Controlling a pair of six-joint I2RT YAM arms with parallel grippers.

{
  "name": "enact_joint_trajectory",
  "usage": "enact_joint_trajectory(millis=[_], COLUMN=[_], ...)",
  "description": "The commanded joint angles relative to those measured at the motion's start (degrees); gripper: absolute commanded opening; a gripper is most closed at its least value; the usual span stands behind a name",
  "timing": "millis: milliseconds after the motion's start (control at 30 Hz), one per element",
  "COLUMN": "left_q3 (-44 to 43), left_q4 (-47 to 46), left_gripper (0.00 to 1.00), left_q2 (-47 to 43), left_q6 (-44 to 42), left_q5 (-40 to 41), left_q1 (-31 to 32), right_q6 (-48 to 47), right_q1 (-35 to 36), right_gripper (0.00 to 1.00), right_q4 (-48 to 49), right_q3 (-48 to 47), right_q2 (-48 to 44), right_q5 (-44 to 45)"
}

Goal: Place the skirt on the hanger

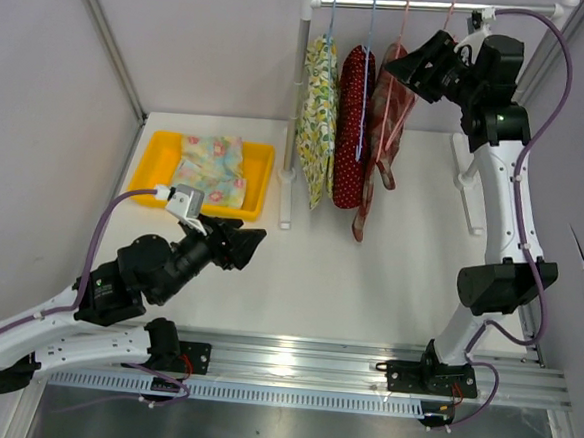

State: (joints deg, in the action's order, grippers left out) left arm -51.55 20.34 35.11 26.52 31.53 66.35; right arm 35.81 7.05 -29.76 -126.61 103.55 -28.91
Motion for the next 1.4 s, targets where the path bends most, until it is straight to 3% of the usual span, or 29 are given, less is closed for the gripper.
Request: enact_joint_trajectory(millis=[0, 233, 500, 600, 733, 800, 933, 1033, 1267, 1367], left_q3=[0.0, -0.7, -4.8, -7.2, -7.2, -7.5, -10.8, -14.9, -30.6, -33.5], left_q4=[-1.3, -0.3, 6.8, 8.8, 7.4, 6.3, 4.9, 2.0, 8.0, 8.1], left_gripper=[0.68, 0.69, 0.74, 0.78, 0.79, 0.79, 0.77, 0.77, 0.76, 0.78], left_q2=[-0.4, -1.1, 2.7, 5.8, 9.1, 11.7, 26.2, 37.3, 62.0, 66.7], left_q6=[0.0, -0.1, 2.5, 3.9, 5.8, 5.7, 5.6, 5.5, 2.7, 0.3], left_q5=[1.3, 1.5, 11.5, 9.5, -0.2, -2.6, -6.8, -10.0, -9.6, -9.1], left_q1=[-0.3, -0.3, -1.6, -6.8, -23.8, -28.8, -39.5, -44.0, -46.8, -47.0], right_q6=[-2.4, -3.4, -4.5, -3.5, -3.3, -4.1, -3.6, -3.4, -5.7, -5.7], right_q1=[0.2, -0.5, -0.1, 1.5, 6.2, 7.9, 8.9, 9.1, 9.4, 9.3], right_gripper=[0.63, 0.68, 0.74, 0.74, 0.74, 0.74, 0.74, 0.74, 0.75, 0.75], right_q4=[-0.7, 1.0, -1.2, -1.6, -2.8, -5.3, -5.8, -5.4, -6.9, -6.4], right_q3=[2.1, 17.4, 38.9, 49.0, 60.0, 62.3, 70.1, 73.5, 75.1, 76.0], right_q2=[-6.0, -19.4, -38.7, -46.7, -55.5, -58.5, -62.1, -64.1, -64.9, -65.0], right_q5=[2.1, 4.4, 8.3, 8.5, 11.6, 12.9, 10.1, 9.5, 9.8, 9.2])
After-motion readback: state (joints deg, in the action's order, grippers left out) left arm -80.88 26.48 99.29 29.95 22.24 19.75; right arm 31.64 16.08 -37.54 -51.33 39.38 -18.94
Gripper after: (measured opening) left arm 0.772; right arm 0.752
